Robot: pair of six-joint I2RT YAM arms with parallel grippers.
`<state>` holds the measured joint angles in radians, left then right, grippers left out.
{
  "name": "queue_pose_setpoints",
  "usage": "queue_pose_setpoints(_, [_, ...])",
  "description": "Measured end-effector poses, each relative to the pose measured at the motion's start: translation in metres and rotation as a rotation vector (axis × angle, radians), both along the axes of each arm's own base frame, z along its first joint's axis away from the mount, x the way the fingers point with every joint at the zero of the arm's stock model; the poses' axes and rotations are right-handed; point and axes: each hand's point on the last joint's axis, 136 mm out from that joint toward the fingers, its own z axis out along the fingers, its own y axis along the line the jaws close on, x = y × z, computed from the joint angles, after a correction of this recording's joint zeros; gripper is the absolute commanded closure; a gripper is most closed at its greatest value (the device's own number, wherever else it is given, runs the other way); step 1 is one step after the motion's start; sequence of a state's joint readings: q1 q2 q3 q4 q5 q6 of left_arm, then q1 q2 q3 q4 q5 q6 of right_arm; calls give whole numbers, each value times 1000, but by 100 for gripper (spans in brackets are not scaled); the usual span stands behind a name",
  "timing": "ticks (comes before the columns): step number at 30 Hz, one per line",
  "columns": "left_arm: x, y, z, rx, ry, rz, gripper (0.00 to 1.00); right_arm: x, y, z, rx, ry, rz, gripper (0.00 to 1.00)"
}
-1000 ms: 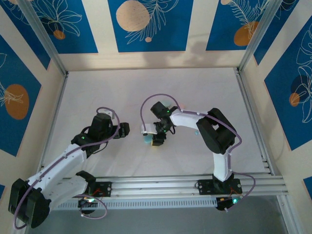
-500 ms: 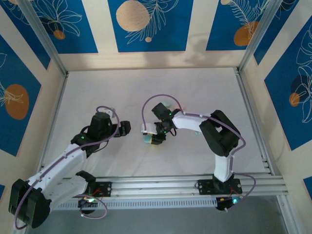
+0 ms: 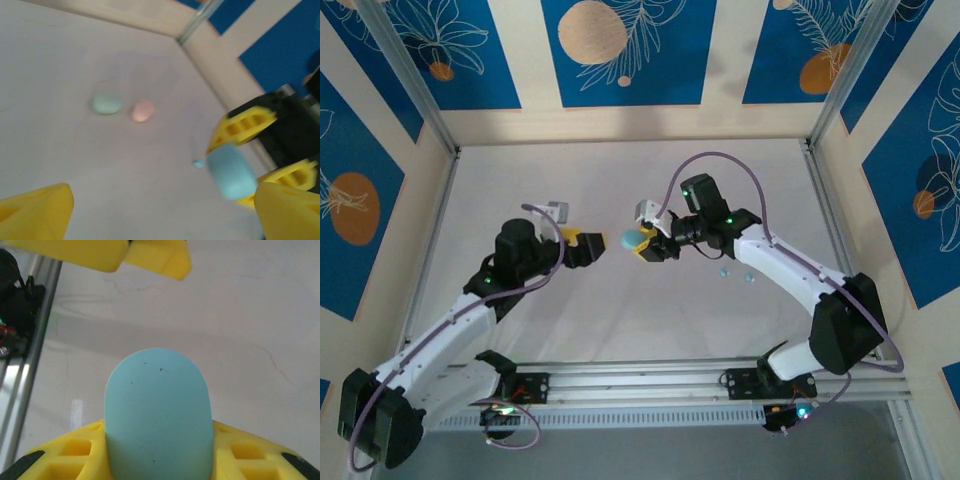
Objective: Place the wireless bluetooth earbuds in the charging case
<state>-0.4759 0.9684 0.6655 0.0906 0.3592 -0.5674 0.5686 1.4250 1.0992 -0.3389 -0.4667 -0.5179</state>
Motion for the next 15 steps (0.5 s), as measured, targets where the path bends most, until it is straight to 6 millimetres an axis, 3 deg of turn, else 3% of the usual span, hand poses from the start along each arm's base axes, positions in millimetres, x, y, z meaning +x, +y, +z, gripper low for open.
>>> queue_pose_setpoints(5, [4, -30, 24, -106, 16, -99, 16, 0, 2, 8, 27, 19, -24, 62])
queue_pose_setpoints(15, [6, -62, 6, -106, 170, -151, 33, 13, 3, 11, 37, -69, -128, 62])
